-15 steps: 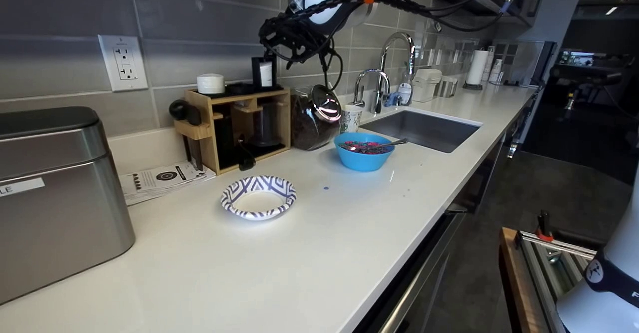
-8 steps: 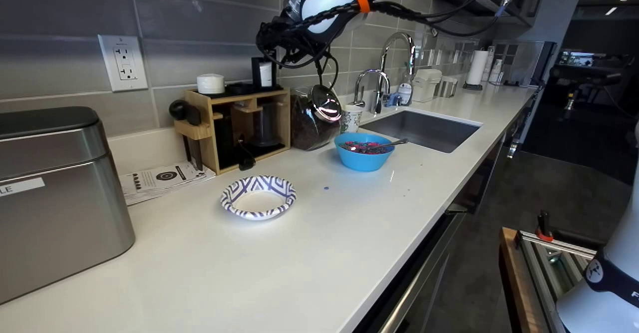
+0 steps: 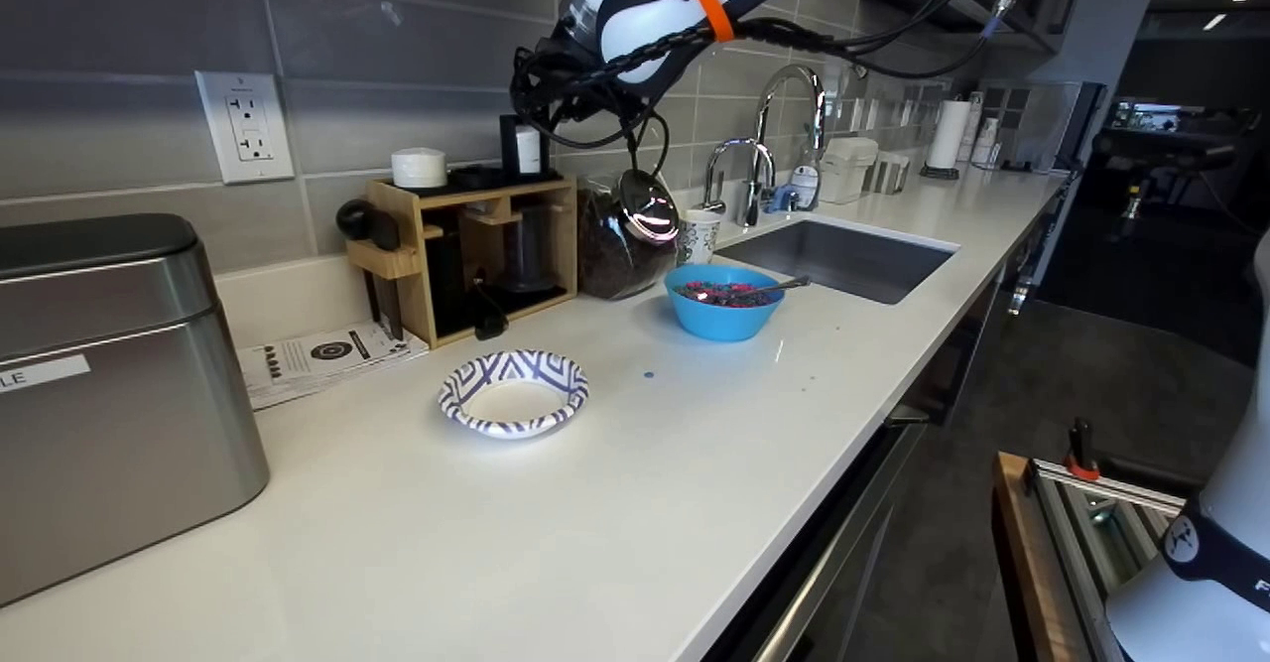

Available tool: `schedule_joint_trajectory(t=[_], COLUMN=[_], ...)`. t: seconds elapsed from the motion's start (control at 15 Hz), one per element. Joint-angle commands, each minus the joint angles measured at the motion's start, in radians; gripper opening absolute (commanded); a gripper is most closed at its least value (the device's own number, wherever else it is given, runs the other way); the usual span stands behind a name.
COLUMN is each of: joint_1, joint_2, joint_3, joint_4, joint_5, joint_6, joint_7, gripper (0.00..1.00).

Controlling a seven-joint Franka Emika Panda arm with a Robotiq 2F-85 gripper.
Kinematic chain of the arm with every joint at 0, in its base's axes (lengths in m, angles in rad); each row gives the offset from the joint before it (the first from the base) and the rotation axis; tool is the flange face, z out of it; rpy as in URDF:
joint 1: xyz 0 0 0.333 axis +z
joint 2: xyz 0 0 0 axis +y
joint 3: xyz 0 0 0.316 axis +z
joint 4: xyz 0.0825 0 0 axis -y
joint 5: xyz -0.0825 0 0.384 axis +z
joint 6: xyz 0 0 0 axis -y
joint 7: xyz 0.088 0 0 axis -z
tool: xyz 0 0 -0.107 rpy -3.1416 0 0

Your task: Remove the black object from the top of the wooden stand and put it on the left side of the counter.

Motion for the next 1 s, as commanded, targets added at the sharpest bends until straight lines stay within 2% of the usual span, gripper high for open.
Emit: schedule_joint_trajectory(t=[0.0, 0.07, 0.13, 0.27, 0.33, 0.73, 0.93], joint_1=[0.034, 0.037, 0.043, 0.053, 0.057, 0.082, 0.108], joint_2=[0.019, 0.018, 0.018, 0.013, 0.009, -0.03, -0.078], joint_3=[-0.04, -0.043, -0.051, -0.062, -0.068, -0.101, -0.134], joint_4=[0.009, 0.008, 0.007, 0.004, 0.001, -0.024, -0.064], joint_5=[-0.04, -0.041, -0.048, -0.056, -0.059, -0.08, -0.137], joint_6=[0.024, 0.026, 0.032, 0.031, 0.029, 0.012, -0.008], joint_7=[0.05, 0.05, 0.053, 0.056, 0.057, 0.049, 0.034], gripper=[0.28, 0.24, 0.05, 0.05, 0.0, 0.0, 0.0])
